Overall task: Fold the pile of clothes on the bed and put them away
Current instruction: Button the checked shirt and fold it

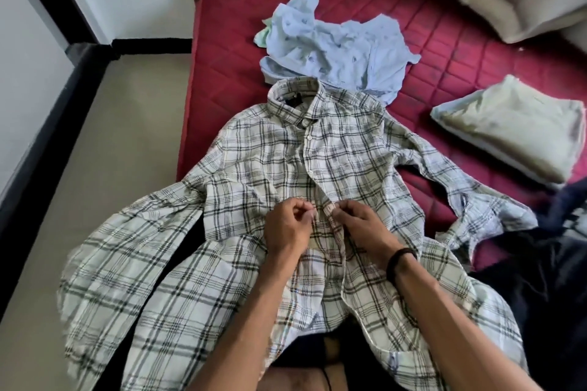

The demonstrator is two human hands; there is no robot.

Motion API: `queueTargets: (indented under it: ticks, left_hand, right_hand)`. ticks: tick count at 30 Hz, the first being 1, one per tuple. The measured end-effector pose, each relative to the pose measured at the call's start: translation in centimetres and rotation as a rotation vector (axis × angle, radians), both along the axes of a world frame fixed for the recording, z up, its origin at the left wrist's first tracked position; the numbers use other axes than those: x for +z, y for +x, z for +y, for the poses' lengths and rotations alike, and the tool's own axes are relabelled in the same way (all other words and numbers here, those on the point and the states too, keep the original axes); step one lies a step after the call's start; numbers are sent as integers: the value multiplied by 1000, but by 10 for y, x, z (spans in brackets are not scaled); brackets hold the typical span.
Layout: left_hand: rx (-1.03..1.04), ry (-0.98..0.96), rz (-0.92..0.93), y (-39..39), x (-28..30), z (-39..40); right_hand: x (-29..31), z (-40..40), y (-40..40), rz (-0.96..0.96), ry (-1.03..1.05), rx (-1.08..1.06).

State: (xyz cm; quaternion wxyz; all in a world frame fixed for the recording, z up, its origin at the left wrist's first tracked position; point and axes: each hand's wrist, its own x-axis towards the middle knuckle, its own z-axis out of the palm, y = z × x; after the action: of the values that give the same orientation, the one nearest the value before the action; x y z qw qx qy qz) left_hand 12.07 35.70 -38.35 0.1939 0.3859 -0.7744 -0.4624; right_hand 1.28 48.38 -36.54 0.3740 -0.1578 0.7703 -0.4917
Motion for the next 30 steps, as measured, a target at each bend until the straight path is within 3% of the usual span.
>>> queueTargets:
  ticks: [3,13,19,25,30]
  left_hand:
    - [-5,46,51,-1,-4,-4]
    - [-23,-43,66,5,-9,1]
    - [41,-101,-54,0,-4,9]
    - [64,180,-86,-4,8,1]
    - [51,319,-7,-3,7,-6]
  right_hand:
    - [-1,-1,5,109,13,-2]
    - [-7,-6,12,89,-62,-62]
    - [-19,-11,16,328,26,-20]
    - [-13,-13,22,553,98,25]
    - [-8,-16,20,516,89,17]
